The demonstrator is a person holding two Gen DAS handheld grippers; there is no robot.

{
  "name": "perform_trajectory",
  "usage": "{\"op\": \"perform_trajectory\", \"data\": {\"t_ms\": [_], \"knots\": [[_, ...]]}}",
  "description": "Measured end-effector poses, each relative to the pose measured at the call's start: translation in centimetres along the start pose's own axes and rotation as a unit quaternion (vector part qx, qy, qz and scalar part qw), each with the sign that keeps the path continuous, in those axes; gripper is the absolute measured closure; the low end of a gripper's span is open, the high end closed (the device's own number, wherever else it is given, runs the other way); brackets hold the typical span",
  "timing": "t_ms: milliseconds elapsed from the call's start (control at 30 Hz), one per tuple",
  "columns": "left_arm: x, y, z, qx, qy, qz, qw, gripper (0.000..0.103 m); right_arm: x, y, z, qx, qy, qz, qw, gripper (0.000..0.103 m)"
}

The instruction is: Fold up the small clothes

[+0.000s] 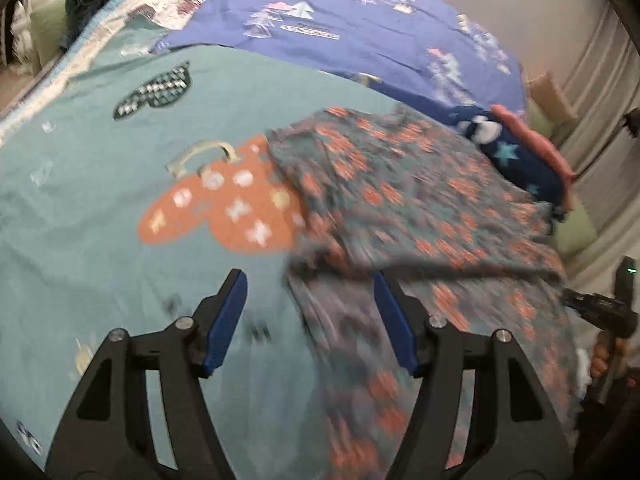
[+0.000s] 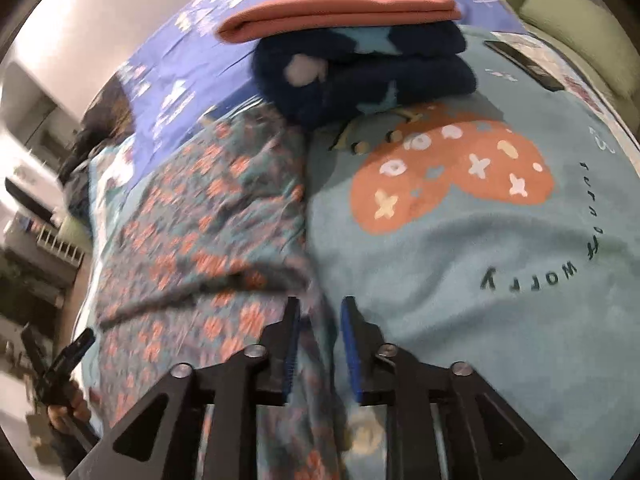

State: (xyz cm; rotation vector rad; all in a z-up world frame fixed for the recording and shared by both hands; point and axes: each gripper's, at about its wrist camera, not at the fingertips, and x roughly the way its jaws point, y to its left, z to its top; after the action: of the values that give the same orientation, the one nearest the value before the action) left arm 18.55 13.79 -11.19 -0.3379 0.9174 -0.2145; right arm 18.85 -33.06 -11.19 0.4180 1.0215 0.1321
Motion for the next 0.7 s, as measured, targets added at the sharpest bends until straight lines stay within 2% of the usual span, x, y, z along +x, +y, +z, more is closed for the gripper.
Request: {"op": "perform_trajectory", "data": {"t_ms": [100,167,200,300,333,367,400,433,467,500,567,600,700], "knots": [[-1.1,0.2,-2.6,0.007,0.026,-0.051,0.9984,0.036,-0.6,0.6,-1.7,-0.039,0.015,0.019,0.999,0.066],[-1.0,-0.1,-4.2,0.016,0.052,-0.054,0.9971,0.036,-0.6,0.5,-2.7,-0.051,0.025,0.027,0.998,0.059],[-1.2,-0.3,-4.8,0.029,0.046,-0.050,0.9973,0.036,-0.4,0.4,-3.0,-0.050,0.029,0.031,0.998,0.055],[-1.5,-0.9,-5.6,0.053,0.036,-0.037,0.9973,0.037,0.2,0.2,-3.3,-0.047,0.027,0.035,0.998,0.052],[-1.5,-1.0,-5.7,0.055,0.034,-0.031,0.9974,0.040,0.4,0.2,-3.3,-0.044,0.029,0.035,0.998,0.054],[-1.5,-1.4,-5.7,0.060,0.032,-0.024,0.9974,0.066,0.5,0.2,-3.3,-0.041,0.029,0.030,0.998,0.079],[-1.5,-1.5,-5.6,0.062,0.034,-0.031,0.9970,0.097,1.1,0.4,-3.1,-0.030,0.041,0.036,0.998,0.099],[-1.7,-1.3,-5.5,0.049,0.040,-0.047,0.9969,0.099,1.1,0.2,-3.0,-0.012,0.040,0.047,0.998,0.099],[-2.0,-1.2,-5.5,0.039,0.035,-0.047,0.9975,0.099,0.3,-0.4,-3.1,0.004,0.032,0.055,0.998,0.100],[-2.7,-1.2,-5.5,0.039,0.023,-0.039,0.9982,0.099,-0.5,-0.9,-3.2,0.017,0.021,0.061,0.998,0.100],[-4.5,-0.8,-5.6,0.026,0.002,-0.048,0.9985,0.099,-2.2,-1.9,-3.5,0.043,0.005,0.076,0.996,0.100],[-5.8,-0.5,-5.7,0.018,-0.008,-0.066,0.9976,0.099,-3.0,-2.5,-3.7,0.053,0.003,0.087,0.995,0.100],[-8.2,-0.8,-6.0,0.025,-0.019,-0.071,0.9970,0.099,-4.7,-2.9,-4.7,0.057,0.011,0.100,0.993,0.100]]}}
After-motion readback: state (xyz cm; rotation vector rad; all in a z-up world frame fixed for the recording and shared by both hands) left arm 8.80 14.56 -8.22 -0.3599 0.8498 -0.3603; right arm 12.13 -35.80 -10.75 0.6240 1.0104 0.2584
